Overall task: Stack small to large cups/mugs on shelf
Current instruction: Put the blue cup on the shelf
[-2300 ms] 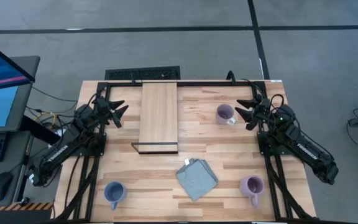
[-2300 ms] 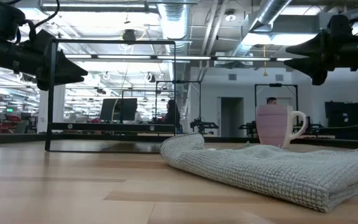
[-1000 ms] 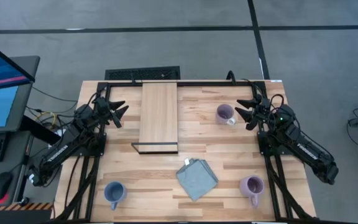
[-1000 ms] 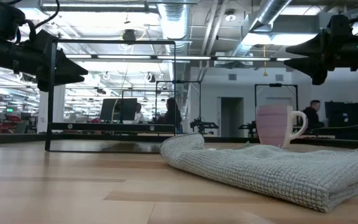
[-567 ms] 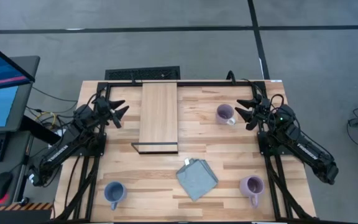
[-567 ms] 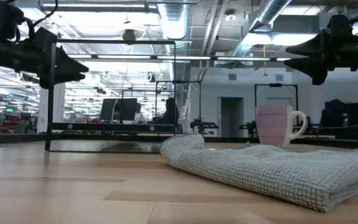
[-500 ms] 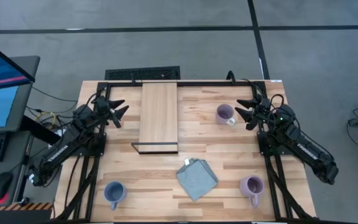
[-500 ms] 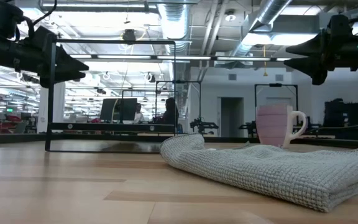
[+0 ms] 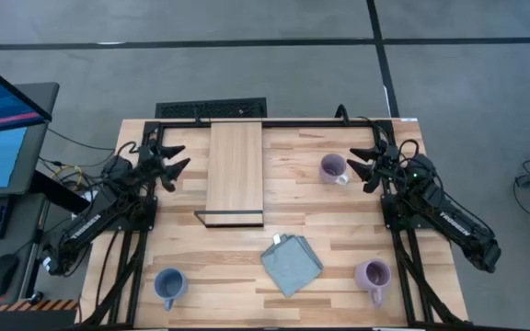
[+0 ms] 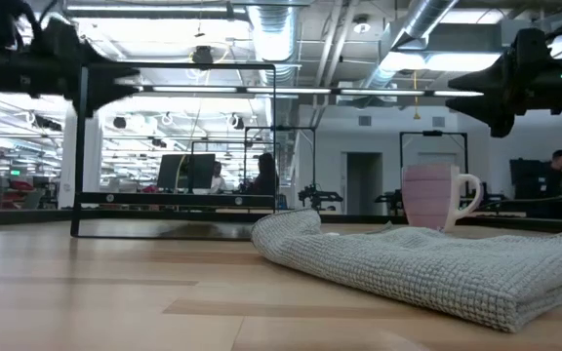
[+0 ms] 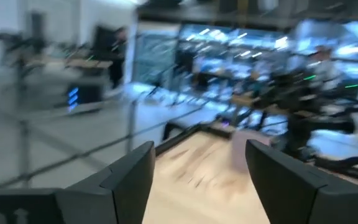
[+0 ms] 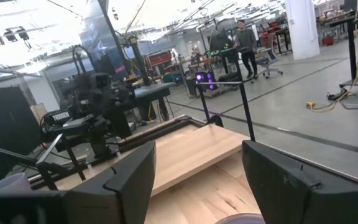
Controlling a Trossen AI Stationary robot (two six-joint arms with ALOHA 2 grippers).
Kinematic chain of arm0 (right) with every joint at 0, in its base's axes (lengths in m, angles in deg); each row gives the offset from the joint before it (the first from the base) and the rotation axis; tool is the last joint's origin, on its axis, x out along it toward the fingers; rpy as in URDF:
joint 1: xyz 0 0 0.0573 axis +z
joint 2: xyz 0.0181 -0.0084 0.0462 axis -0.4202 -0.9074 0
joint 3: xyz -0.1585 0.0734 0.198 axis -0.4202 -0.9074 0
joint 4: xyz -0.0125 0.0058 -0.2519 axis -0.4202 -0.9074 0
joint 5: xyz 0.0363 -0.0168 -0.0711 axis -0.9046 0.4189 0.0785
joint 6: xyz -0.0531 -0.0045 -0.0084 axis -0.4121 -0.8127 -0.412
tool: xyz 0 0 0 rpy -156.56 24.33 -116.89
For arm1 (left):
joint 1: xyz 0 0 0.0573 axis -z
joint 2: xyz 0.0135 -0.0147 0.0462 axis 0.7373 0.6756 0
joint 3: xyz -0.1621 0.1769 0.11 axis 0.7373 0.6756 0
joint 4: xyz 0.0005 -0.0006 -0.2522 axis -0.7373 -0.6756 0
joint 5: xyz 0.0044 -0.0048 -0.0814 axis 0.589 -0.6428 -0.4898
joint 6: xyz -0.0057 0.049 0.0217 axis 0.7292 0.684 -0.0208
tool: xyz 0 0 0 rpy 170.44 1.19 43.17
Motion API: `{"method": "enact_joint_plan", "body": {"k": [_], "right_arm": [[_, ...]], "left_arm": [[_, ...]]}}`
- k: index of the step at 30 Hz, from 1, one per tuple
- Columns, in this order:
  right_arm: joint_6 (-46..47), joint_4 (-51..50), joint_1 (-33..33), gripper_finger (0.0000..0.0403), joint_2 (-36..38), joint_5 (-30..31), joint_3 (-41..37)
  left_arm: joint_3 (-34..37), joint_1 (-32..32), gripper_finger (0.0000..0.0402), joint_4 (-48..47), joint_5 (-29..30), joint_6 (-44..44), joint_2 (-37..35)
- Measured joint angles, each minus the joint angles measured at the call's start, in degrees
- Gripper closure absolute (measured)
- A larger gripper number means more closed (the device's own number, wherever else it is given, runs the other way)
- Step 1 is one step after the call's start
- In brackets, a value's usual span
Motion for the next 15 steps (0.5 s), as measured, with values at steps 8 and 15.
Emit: {"method": "enact_joint_plan", "body": {"k": [8,15], "right_arm": [[0.0,0.0,0.0,0.0143,0.0,0.0,0.0],[0.0,0.0,0.0,0.0143,0.0,0.0,0.0]], "left_arm": [[-3.6,0.1,0.0154,3.2,-12.8,-2.4,0.0],[-16.3,0.7,0.0154,-17.6,-9.4,3.4,0.0]]}}
